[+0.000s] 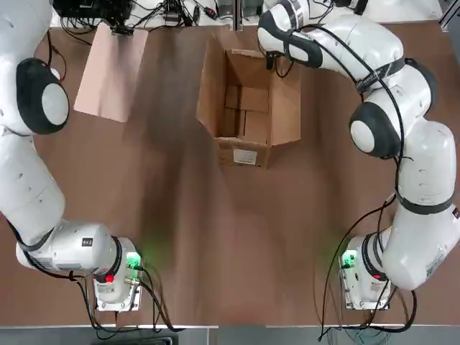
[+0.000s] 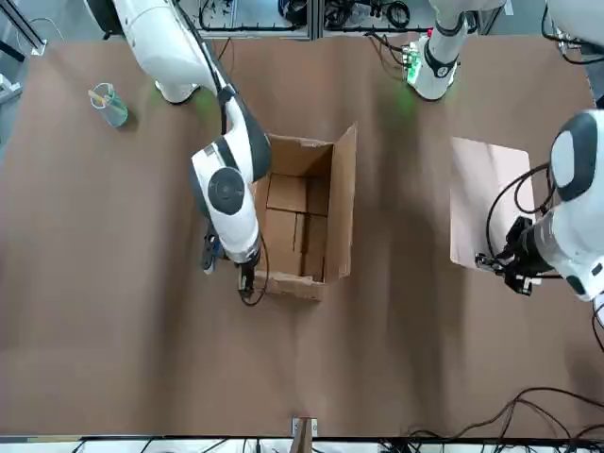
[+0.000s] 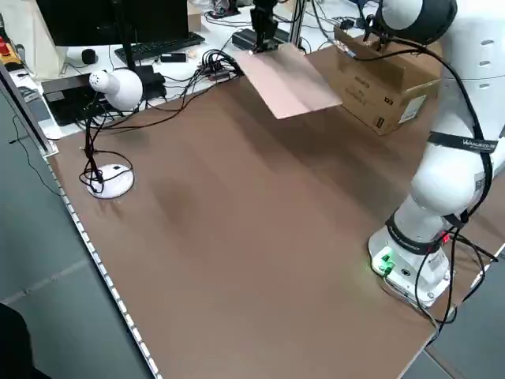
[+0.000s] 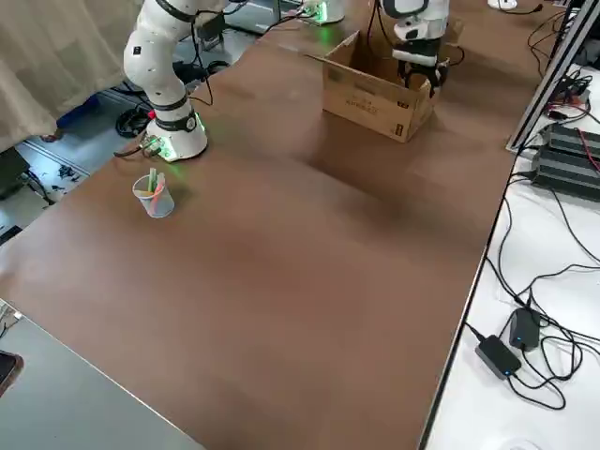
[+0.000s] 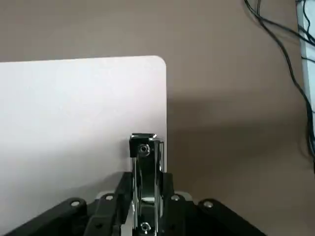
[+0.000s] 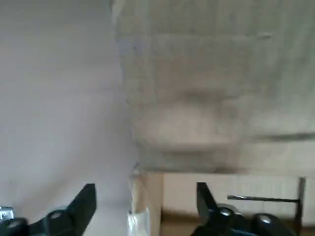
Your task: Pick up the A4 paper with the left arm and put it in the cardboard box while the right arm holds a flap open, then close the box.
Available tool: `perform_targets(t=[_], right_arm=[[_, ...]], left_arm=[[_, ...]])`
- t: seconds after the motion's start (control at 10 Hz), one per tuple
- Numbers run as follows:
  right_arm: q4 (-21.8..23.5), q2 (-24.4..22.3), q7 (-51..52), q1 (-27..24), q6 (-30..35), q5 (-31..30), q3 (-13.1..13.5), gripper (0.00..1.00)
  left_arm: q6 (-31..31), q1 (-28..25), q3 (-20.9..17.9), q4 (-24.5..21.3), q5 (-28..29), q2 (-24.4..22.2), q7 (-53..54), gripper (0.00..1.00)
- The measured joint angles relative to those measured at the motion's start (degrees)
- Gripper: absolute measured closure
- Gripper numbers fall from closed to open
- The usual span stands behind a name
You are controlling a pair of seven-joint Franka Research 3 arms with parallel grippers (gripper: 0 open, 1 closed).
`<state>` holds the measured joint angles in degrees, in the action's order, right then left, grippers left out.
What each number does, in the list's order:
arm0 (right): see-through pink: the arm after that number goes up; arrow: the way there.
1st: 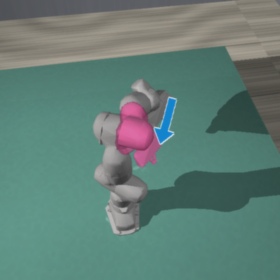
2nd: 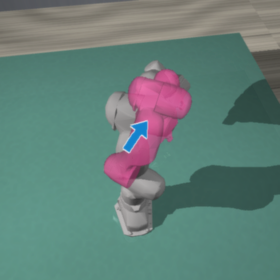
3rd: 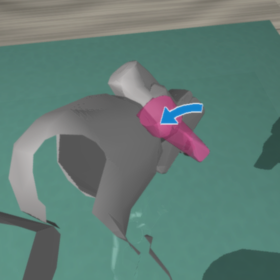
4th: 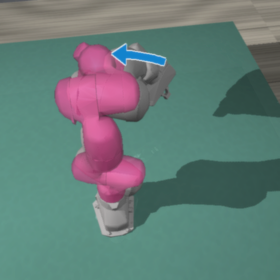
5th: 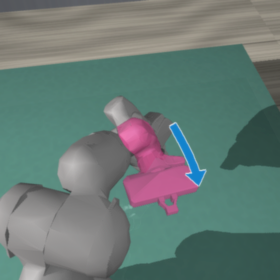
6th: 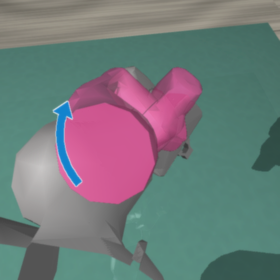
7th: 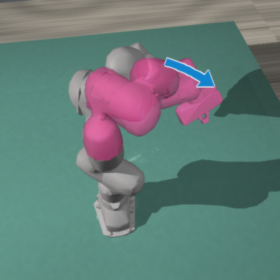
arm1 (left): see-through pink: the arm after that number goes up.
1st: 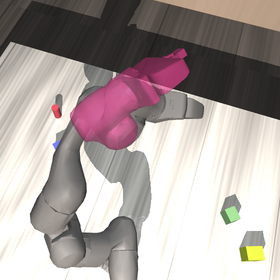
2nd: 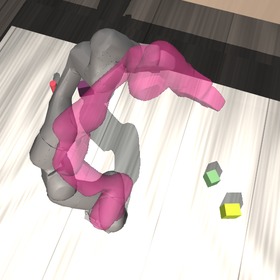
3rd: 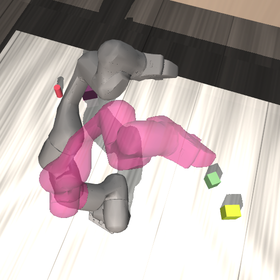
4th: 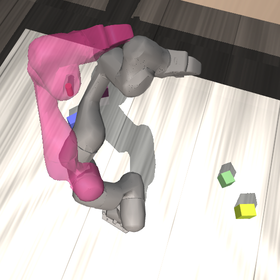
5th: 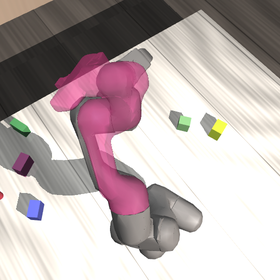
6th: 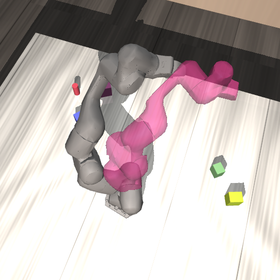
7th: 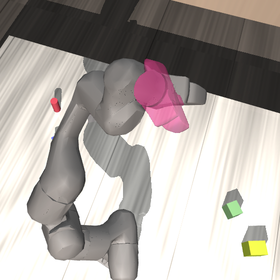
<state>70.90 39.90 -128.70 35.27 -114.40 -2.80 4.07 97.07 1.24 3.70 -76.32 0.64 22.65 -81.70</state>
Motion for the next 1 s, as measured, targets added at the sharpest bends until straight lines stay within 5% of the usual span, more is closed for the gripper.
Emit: perform_targets(t=[0.5,1.0], right_arm=[[-10.29,-3.0,3.41,2.04,16.99,-0.03,0.15,0.0],[-10.93,-12.91,45.37,-12.36,27.68,0.2,0.96,0.0]], left_arm=[[-5.89,1.34,3.91,4.07,-5.19,-3.13,-5.35,0.71],[-6.8,10.15,5.27,6.17,-5.27,-5.26,-19.91,0.71]])
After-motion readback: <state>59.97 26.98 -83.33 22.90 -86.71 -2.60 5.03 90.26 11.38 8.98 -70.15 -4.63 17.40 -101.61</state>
